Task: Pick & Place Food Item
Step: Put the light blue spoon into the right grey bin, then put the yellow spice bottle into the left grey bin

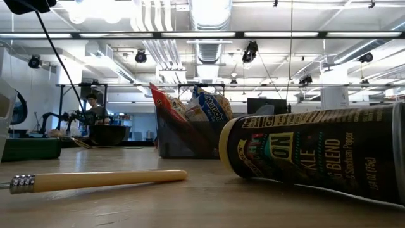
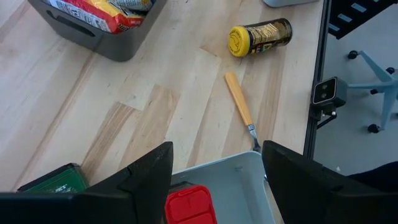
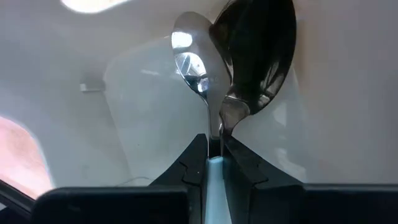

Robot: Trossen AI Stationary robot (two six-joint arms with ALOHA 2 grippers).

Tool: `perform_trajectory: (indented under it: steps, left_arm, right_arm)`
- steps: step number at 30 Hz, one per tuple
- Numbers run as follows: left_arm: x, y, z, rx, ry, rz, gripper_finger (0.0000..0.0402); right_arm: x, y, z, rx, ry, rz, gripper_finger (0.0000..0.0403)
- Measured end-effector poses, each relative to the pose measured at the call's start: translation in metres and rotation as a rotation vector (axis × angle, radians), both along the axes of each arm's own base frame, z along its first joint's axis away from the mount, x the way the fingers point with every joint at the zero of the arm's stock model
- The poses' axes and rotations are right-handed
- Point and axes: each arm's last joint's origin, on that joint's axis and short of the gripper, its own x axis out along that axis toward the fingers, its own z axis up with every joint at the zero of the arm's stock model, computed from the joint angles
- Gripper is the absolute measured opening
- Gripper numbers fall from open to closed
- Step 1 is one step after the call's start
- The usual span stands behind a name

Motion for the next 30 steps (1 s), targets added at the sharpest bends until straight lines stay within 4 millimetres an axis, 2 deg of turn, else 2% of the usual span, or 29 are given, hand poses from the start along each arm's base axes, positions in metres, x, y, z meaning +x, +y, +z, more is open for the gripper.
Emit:
perform_trajectory:
  steps: [6, 22, 30]
  left_arm:
    - [0.000, 0.000, 0.000, 0.000, 0.000, 0.001, 0.0248]
    - [0.001, 0.001, 0.000, 0.002, -0.001, 0.008, 0.0248]
    - [0.002, 0.003, 0.000, 0.002, -0.001, 0.018, 0.0248]
  right_arm:
    - [0.000, 0.001, 0.000, 0.001, 0.006, 0.045, 0.0046]
    - [0.001, 0.003, 0.004, 0.004, 0.024, 0.079, 0.0213]
    - [0.003, 0.007, 0.011, 0.018, 0.014, 0.080, 0.0228]
